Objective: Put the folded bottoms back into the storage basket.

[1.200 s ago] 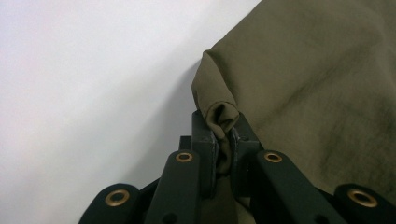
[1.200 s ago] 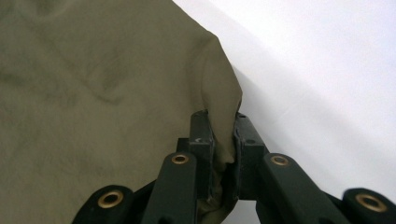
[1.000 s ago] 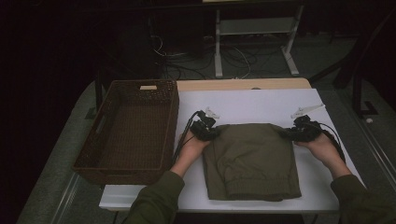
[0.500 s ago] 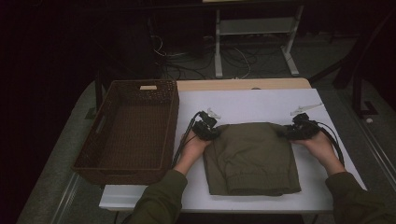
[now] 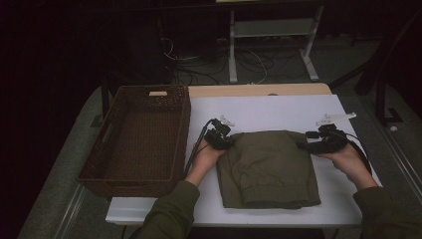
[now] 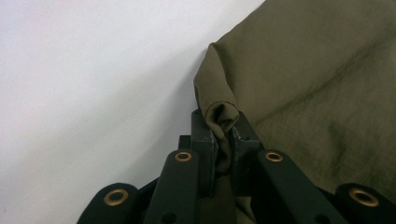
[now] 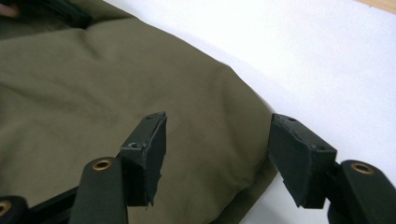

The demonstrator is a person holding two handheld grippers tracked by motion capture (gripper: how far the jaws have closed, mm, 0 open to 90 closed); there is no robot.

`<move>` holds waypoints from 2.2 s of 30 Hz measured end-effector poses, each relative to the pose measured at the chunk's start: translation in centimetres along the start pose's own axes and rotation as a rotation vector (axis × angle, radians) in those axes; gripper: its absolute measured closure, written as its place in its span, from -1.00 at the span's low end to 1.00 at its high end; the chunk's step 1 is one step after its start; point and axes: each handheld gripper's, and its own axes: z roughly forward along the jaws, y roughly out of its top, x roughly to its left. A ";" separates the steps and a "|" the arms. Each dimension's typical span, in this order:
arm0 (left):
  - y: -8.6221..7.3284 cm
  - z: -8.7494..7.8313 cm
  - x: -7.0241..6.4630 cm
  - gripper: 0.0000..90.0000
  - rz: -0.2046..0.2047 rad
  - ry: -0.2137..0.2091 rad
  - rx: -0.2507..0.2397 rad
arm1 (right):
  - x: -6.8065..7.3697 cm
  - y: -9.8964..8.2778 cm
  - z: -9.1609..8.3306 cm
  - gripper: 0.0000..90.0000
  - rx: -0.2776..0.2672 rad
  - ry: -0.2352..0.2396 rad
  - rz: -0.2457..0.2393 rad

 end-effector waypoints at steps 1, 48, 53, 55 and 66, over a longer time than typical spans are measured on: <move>0.0 0.0 0.0 0.84 -0.001 -0.001 0.001 | 0.1 -0.1 -0.2 -0.19 0.001 0.009 0.005; 0.0 0.0 0.2 0.84 -0.014 -0.009 0.007 | 8.0 -9.9 -5.8 -0.15 0.175 0.113 -0.110; 0.1 0.0 0.2 0.84 -0.013 -0.008 0.008 | 8.7 -10.1 -5.4 0.07 0.207 0.092 -0.166; 0.1 0.0 0.2 0.84 -0.013 -0.008 0.007 | 8.7 -10.2 -5.4 0.18 0.203 0.092 -0.172; 0.1 0.0 0.0 0.84 -0.004 0.003 0.008 | 9.1 -9.7 -5.2 0.87 0.211 0.103 -0.213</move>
